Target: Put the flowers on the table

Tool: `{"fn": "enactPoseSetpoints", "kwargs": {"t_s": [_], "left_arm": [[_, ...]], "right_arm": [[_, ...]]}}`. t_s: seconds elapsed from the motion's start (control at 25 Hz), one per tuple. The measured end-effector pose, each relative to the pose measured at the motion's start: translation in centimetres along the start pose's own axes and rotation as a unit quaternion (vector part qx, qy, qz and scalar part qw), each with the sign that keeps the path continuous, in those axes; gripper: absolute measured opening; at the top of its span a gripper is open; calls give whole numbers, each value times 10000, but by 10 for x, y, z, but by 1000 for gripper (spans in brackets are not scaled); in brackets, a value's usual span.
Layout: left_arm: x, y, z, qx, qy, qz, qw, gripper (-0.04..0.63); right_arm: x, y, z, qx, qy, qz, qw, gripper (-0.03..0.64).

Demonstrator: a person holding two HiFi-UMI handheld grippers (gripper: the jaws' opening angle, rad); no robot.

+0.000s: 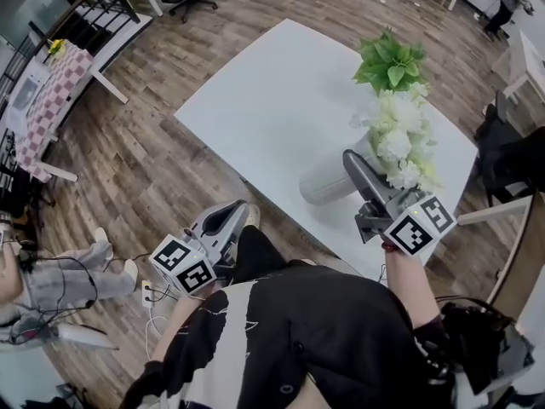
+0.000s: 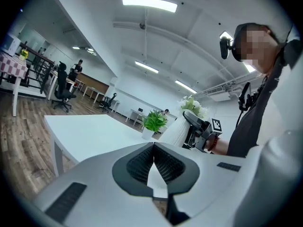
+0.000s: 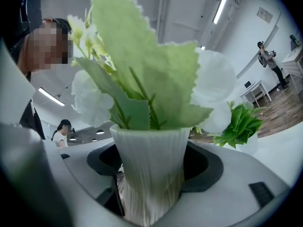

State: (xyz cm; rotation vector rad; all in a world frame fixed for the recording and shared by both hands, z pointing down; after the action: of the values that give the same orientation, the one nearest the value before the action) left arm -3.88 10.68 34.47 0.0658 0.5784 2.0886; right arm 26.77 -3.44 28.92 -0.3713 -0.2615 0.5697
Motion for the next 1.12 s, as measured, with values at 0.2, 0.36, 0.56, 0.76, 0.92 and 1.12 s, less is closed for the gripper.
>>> {"fn": "enactPoseSetpoints", "kwargs": {"t_s": [0.2, 0.36, 0.56, 0.76, 0.92, 1.12], "left_arm": [[-25, 40, -21, -133, 78, 462, 9988, 12], [-55, 83, -49, -201, 137, 859, 9960, 12], [-83, 130, -84, -314, 266, 1313, 9905, 12], [-97, 174, -108, -307, 310, 1563, 9867, 12], [-106, 206, -121, -254, 434, 1707, 9840, 12], [-119, 241, -136, -240, 548, 1913, 9797, 12]], "right_arm": [[-18, 3, -3, 283, -105, 212, 9993, 357], [-45, 0, -2, 411, -179, 478, 9978, 357], [-86, -10, -3, 369, -328, 933, 9944, 357], [-121, -15, -2, 338, -431, 1290, 9901, 357], [-143, -18, -1, 406, -544, 1556, 9855, 357], [-169, -17, 7, 429, -614, 1837, 9801, 357]]}}
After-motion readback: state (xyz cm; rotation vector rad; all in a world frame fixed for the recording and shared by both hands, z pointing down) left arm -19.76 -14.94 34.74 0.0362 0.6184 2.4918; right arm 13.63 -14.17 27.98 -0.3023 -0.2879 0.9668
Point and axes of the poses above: the fingertips, and each gripper's own axes: x backward along the fingers, y to its left, z out of its underside, the point moved 9 cm from there along x, backward along the fingers
